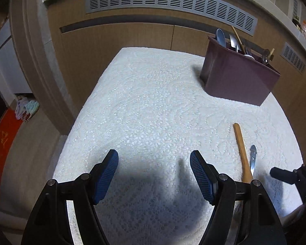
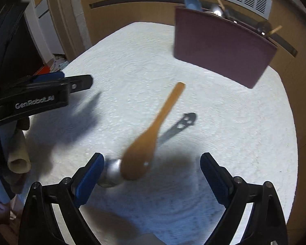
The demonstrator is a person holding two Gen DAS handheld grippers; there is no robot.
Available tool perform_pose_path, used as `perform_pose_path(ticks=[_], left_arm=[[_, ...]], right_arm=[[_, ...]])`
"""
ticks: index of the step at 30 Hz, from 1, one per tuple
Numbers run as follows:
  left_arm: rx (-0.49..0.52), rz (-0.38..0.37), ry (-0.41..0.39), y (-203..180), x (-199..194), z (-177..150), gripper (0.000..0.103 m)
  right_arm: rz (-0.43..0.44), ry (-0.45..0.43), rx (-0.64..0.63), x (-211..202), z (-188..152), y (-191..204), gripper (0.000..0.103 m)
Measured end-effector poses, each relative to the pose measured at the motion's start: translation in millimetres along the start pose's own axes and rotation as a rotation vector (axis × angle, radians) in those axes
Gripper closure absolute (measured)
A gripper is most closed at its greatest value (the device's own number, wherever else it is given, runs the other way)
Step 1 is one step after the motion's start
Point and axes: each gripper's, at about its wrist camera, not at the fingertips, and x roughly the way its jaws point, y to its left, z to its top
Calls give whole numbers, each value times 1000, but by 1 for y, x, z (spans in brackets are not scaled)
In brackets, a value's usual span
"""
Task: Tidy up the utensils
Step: 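Move both open tools back down toward the wooden and metal spoons, then bring the left tool over the wooden spoon while the right tool nears the metal spoon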
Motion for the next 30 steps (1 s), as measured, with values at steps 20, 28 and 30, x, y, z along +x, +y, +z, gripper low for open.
perform_pose_path(ticks=[20,28,30], left_arm=[[131,-131,83,-69,12,0,25],[159,-169,112,-113,27,19,25],[172,-158,94,-113,22,19,25]], right_arm=[[-274,-13,136,-31,-57,-104,9],[-202,-113,226,-44,-53,-130,8],[-254,-133,226,-39,-40,-135,8]])
